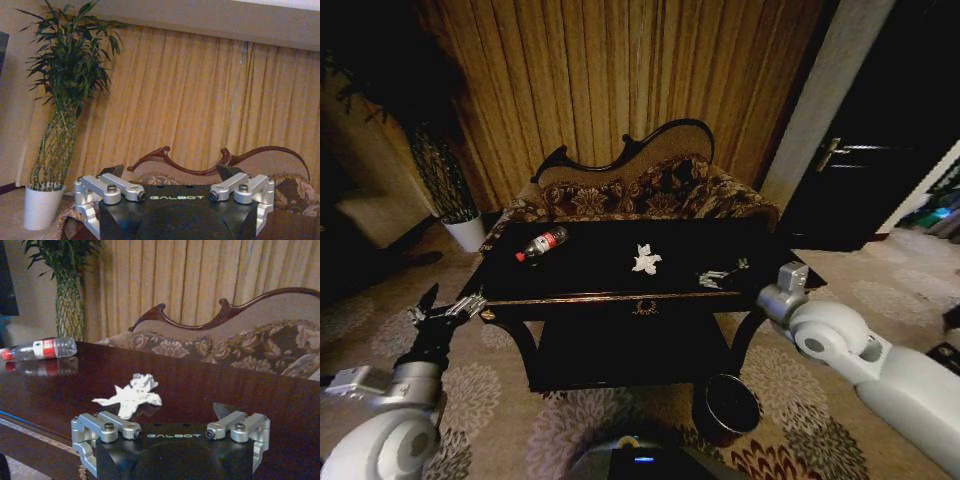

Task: Move to the front of the table and place the trash on the table into the trash bin.

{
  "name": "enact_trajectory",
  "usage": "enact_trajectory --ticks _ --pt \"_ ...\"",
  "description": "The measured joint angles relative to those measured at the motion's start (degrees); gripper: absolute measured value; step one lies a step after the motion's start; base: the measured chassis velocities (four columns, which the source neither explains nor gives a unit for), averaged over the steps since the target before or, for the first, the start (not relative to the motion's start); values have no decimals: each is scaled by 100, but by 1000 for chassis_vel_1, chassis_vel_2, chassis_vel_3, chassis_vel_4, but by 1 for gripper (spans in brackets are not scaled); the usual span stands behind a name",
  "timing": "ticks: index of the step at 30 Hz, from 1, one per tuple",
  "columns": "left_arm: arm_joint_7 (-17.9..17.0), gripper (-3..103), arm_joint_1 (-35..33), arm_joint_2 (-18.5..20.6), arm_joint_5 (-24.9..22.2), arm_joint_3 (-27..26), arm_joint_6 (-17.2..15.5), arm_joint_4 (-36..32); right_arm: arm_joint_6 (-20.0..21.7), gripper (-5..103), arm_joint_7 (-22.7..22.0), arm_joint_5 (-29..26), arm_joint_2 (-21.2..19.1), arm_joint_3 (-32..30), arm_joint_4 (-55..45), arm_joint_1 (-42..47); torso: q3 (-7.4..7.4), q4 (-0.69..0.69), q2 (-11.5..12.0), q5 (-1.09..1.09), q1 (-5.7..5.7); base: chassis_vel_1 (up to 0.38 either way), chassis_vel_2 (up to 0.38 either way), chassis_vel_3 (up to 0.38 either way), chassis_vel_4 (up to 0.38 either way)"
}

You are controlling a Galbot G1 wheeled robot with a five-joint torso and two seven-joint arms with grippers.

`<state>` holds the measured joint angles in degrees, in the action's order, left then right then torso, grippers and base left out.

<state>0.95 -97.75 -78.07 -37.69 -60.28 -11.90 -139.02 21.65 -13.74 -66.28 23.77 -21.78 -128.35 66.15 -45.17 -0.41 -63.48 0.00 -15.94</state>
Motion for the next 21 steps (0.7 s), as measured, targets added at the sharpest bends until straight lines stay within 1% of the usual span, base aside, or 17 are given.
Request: enact_trajectory --ticks 1,4,5,8,9,10,13,15,18,19,21 --pt "0 100 0 0 0 0 0 0 0 100 0 0 0 0 0 0 0 0 0 0 0 0 0 0 0" --pt "1 100 -6 -11 17 9 1 -10 87 100 -215 -261 48 537 77 -669 0 1 0 0 0 0 0 0 0" --pt "1 100 -6 -11 17 9 1 -10 87 100 -215 -261 48 537 77 -669 0 1 0 0 0 0 0 0 0" --pt "2 100 -25 -12 28 10 2 -12 177 100 -361 -452 215 1002 255 -1247 0 1 0 -1 0 0 0 0 0" --pt "3 100 -30 -17 32 8 4 -12 185 100 -364 -464 297 1167 344 -1427 0 1 1 -1 0 0 0 0 0" --pt "3 100 -30 -17 32 8 4 -12 185 100 -364 -464 297 1167 344 -1427 0 1 1 -1 0 0 0 0 0" --pt "4 100 -41 -26 34 -9 7 -7 187 100 -301 -477 552 1690 599 -1891 0 1 1 0 0 0 0 0 0" --pt "4 100 -42 -26 34 -13 7 -4 188 100 -297 -477 587 1776 630 -1955 0 1 1 0 0 0 0 0 0" --pt "5 100 -46 -33 35 -43 8 20 259 100 -321 -467 746 2185 733 -2264 0 0 1 -1 0 0 0 0 0" --pt "5 100 -46 -33 35 -43 8 20 259 100 -321 -467 746 2185 733 -2264 0 0 1 -1 0 0 0 0 0" --pt "5 100 -37 -52 44 -43 10 47 314 100 -358 -457 850 2385 800 -2449 0 0 1 0 0 0 0 0 0"
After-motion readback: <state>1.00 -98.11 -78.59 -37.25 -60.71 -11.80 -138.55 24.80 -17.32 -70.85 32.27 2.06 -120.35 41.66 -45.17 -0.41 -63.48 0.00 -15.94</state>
